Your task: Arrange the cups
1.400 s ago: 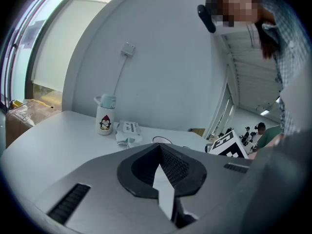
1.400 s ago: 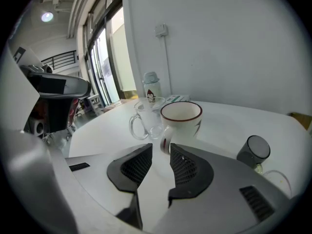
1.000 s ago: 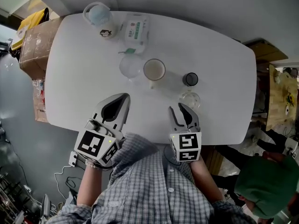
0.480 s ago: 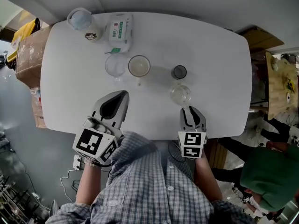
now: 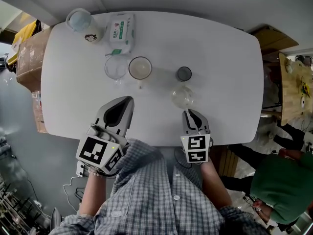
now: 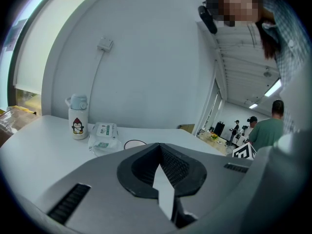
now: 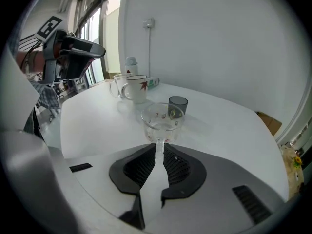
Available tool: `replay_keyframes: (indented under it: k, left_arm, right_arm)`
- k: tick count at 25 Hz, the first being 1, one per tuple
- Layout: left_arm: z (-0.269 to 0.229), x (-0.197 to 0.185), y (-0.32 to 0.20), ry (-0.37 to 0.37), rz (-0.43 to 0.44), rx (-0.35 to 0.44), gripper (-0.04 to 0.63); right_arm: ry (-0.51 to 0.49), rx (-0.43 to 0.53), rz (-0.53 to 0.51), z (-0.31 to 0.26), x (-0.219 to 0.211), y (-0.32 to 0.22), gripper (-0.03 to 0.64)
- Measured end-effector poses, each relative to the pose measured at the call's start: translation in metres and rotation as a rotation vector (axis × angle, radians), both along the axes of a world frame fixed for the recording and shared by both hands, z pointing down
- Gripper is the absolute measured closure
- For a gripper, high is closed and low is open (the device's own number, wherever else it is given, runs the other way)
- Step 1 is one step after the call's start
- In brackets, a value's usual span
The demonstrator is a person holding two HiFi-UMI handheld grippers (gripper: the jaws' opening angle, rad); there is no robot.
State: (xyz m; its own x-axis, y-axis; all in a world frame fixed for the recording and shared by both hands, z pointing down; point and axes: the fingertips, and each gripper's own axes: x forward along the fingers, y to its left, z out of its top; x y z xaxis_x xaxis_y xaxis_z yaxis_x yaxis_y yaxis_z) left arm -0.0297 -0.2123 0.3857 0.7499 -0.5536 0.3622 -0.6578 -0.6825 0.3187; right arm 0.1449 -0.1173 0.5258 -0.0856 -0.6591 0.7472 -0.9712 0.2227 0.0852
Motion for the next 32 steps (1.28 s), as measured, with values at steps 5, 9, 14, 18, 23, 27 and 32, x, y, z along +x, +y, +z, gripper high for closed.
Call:
replay_keyframes:
  k: [5, 9, 14, 18, 23, 27, 32]
  left_arm:
    - [0.001, -0.004, 0.002, -0.007, -0.02, 0.001, 0.584]
    - [0.0, -0.007, 0.005, -0.014, -0.028, 0.003, 0.584]
    - [-0.002, -0.015, 0.006, -0.027, -0.034, 0.009, 0.584]
    - [-0.001, -0.019, 0.006, -0.034, -0.037, 0.007, 0.584]
    - [-0.001, -0.024, 0.006, -0.041, -0.04, 0.006, 0.584]
    - [-0.001, -0.03, 0.006, -0.04, -0.047, 0.001, 0.584]
    - [0.0, -0.036, 0.008, -0.041, -0.051, -0.003, 0.584]
  right_arm:
    - [-0.031, -0.007, 0.007, 0.002, -0.015, -0.01, 0.557]
    - [-0.036, -0.007, 0.049, 0.003, -0.025, -0.021, 0.557]
    - [-0.055, -0.002, 0.126, 0.004, -0.035, -0.038, 0.557]
    - [-0.073, 0.017, 0.182, 0.005, -0.041, -0.054, 0.557]
    - [-0.089, 0.036, 0.226, 0.004, -0.046, -0.071, 0.557]
    - [-0.107, 0.058, 0.269, 0.005, -0.049, -0.083, 0.557]
    - [-0.126, 0.083, 0.312, 0.005, -0.054, -0.092, 0.557]
